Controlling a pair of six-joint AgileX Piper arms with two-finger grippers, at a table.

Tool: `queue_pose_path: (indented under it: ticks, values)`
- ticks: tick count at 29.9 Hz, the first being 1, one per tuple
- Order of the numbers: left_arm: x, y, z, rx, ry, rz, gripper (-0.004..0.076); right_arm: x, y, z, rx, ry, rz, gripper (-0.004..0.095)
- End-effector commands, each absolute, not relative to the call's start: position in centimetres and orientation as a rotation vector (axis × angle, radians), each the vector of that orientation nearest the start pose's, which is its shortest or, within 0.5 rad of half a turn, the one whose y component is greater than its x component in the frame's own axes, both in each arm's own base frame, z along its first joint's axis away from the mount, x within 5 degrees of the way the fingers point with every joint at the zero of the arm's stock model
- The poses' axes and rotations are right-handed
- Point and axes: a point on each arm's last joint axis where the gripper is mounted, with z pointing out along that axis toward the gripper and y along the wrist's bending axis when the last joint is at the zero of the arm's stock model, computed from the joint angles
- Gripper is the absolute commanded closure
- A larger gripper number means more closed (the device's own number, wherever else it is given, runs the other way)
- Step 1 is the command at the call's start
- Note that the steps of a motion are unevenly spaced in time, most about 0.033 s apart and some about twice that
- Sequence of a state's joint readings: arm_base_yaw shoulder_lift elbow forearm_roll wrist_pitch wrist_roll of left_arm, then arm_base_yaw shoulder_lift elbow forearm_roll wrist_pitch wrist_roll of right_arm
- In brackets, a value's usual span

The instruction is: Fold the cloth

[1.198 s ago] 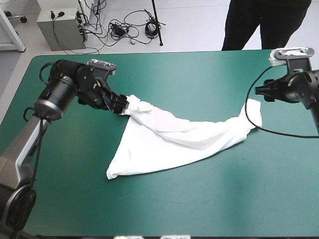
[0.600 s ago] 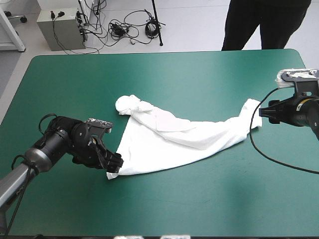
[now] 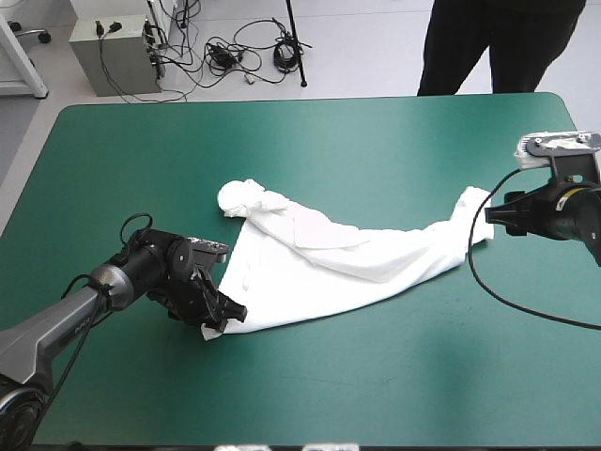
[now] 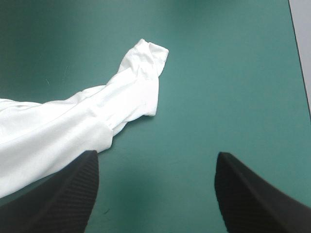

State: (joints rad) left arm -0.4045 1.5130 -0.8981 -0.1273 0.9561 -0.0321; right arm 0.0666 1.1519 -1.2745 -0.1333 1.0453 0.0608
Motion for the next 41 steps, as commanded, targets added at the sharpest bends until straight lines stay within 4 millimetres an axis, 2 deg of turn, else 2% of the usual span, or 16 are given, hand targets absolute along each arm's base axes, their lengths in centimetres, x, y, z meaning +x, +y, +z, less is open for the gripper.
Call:
queue_pose_path:
  ticks: [1,4,8,13,17,22,26,31,34,37,41]
  values:
    - [23.3,-12.3,21.7,0.475,2.987,-0.233,0.0471,22.6,0.1,41.2,-0.043,2.324,-0.159,0.0277]
    - [22.9,-13.2,21.7,0.519,2.971,-0.238,0.0584,23.9,-0.2,39.4,0.008,2.369,-0.190,0.0277]
    - [22.7,-14.0,21.7,0.556,2.936,-0.247,0.0731,26.5,-0.3,36.2,0.046,2.447,-0.194,0.0277]
    - [22.7,-14.1,21.7,0.556,2.933,-0.252,0.0733,31.0,-0.6,31.7,0.078,2.552,-0.153,0.0277]
    - [22.7,-14.1,21.7,0.556,2.938,-0.252,0.0733,33.5,-0.6,28.3,0.080,2.652,-0.139,0.0278]
    - [22.6,-14.0,21.7,0.553,2.952,-0.249,0.0733,35.5,-0.7,25.3,0.087,2.696,-0.112,0.0278]
    - [22.5,-14.0,21.7,0.555,2.964,-0.245,0.0733,36.1,-0.8,24.1,0.085,2.714,-0.103,0.0306]
    - [22.5,-14.0,21.7,0.530,2.971,-0.250,0.0733,36.7,-0.5,22.0,0.063,2.769,-0.070,0.0404]
    - [22.4,-14.0,21.7,0.527,2.973,-0.250,0.0733,37.0,-0.2,20.8,0.042,2.805,-0.029,0.0499]
    - [22.4,-14.0,21.7,0.529,2.981,-0.247,0.0733,37.2,-0.1,19.7,0.034,2.836,-0.005,0.0630]
    - [22.3,-13.9,21.7,0.532,2.985,-0.243,0.0733,37.5,0.0,19.0,0.043,2.847,0.006,0.0861]
